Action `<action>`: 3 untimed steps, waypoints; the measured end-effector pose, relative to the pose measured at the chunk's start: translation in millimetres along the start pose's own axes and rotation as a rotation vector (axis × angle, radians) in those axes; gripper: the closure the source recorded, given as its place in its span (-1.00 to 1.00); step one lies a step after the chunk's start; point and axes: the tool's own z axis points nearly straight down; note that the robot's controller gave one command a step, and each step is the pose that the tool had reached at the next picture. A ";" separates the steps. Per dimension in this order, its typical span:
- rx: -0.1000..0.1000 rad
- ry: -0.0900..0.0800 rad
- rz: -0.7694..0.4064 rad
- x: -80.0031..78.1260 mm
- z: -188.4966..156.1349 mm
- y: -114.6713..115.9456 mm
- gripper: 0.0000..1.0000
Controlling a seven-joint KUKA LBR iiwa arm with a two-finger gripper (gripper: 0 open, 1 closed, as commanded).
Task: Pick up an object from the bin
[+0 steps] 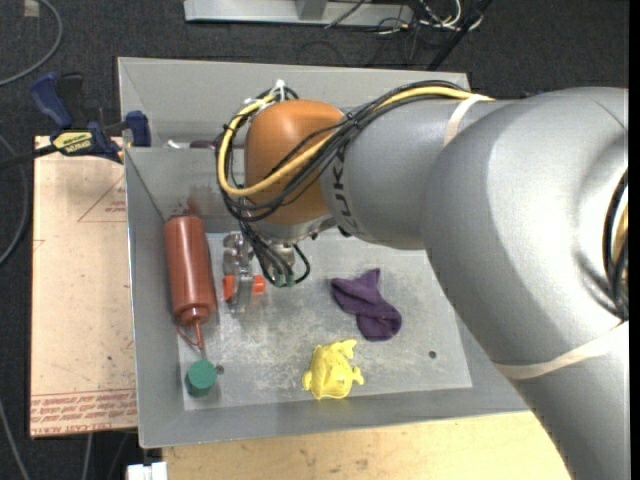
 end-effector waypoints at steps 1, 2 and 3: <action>0.000 0.000 0.000 0.0 0.0 0.0 1.00; 0.001 0.003 0.000 1.1 -2.5 -0.3 1.00; 0.001 0.007 0.000 2.1 -18.0 -0.4 1.00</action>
Offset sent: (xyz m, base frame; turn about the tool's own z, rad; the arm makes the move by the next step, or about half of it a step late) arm -0.0001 0.0001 0.0572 0.0000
